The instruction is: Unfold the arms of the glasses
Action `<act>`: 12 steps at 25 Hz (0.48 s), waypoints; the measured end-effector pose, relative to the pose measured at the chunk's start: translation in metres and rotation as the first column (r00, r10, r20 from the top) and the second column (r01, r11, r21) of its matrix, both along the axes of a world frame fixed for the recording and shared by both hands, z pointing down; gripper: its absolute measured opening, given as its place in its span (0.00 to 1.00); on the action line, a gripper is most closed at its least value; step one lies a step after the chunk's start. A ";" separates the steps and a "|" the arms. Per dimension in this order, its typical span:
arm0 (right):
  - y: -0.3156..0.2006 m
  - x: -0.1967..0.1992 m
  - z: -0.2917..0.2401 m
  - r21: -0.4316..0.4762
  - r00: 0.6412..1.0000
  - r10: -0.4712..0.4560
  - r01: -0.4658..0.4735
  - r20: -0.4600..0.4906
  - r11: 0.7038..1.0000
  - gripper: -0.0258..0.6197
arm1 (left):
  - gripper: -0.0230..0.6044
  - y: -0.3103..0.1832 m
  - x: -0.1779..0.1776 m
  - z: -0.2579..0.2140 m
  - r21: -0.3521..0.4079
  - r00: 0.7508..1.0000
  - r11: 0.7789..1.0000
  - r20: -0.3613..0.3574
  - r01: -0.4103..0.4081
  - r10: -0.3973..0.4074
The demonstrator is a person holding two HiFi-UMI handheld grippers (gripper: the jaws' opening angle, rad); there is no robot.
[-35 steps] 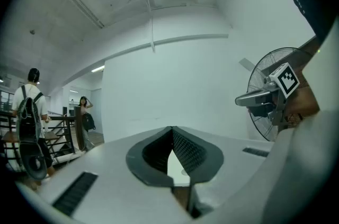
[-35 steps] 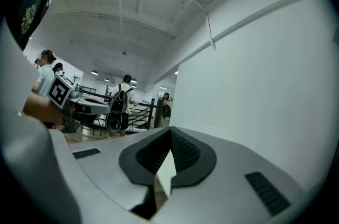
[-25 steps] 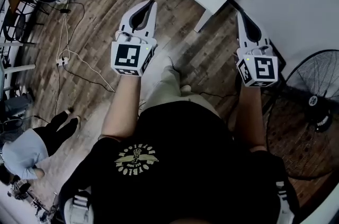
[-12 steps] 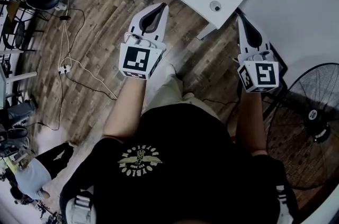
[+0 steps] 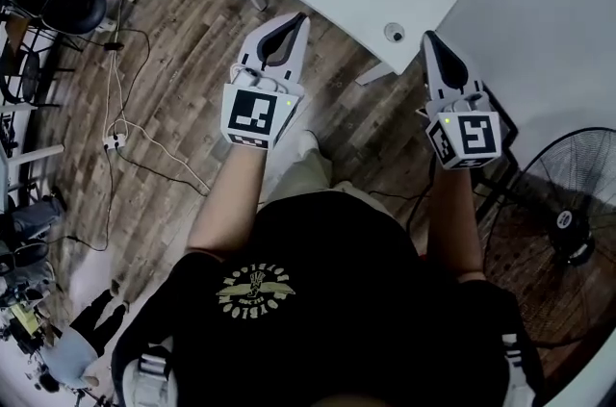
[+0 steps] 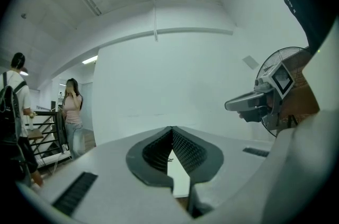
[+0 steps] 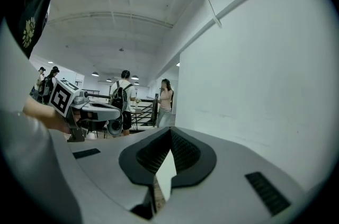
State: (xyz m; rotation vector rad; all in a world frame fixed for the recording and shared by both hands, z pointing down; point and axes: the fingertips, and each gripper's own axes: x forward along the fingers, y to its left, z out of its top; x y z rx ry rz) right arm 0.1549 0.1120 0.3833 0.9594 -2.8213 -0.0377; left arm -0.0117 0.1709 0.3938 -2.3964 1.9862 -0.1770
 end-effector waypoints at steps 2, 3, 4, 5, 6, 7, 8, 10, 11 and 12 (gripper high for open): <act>-0.003 -0.007 -0.004 0.006 1.000 0.002 -0.002 -0.005 1.000 0.04 | 0.05 -0.005 -0.006 -0.002 0.001 1.000 1.000 -0.008 -0.007 0.007; -0.005 -0.011 -0.008 0.010 1.000 0.003 -0.003 -0.006 1.000 0.04 | 0.05 -0.007 -0.008 -0.003 0.004 1.000 1.000 -0.012 -0.013 0.013; -0.007 -0.014 -0.011 0.014 1.000 0.004 -0.004 -0.006 1.000 0.04 | 0.05 -0.011 -0.010 -0.005 0.008 1.000 1.000 -0.013 -0.018 0.018; -0.010 -0.018 -0.014 0.018 1.000 0.005 -0.005 -0.007 1.000 0.04 | 0.05 -0.013 -0.012 -0.007 0.011 1.000 1.000 -0.014 -0.024 0.024; -0.012 -0.022 -0.017 0.020 1.000 0.006 -0.006 -0.007 1.000 0.04 | 0.05 -0.016 -0.014 -0.009 0.014 0.999 0.999 -0.015 -0.029 0.029; -0.014 -0.025 -0.019 0.022 1.000 0.008 -0.008 -0.006 1.000 0.04 | 0.05 -0.019 -0.016 -0.011 0.017 0.999 0.999 -0.018 -0.034 0.034; -0.016 -0.027 -0.021 0.023 1.000 0.011 -0.011 -0.003 1.000 0.04 | 0.05 -0.021 -0.017 -0.012 0.020 0.999 0.999 -0.022 -0.041 0.042; -0.018 -0.029 -0.024 0.028 1.000 0.020 -0.020 0.002 0.999 0.04 | 0.05 -0.025 -0.016 -0.015 0.028 0.998 0.998 -0.023 -0.057 0.057; -0.018 -0.029 -0.024 0.033 1.000 0.023 -0.024 0.003 0.999 0.04 | 0.05 -0.026 -0.016 -0.016 0.033 0.998 0.998 -0.019 -0.063 0.063; -0.018 -0.030 -0.024 0.038 1.000 0.027 -0.027 0.002 0.999 0.04 | 0.05 -0.027 -0.017 -0.018 0.037 0.998 0.997 -0.015 -0.065 0.066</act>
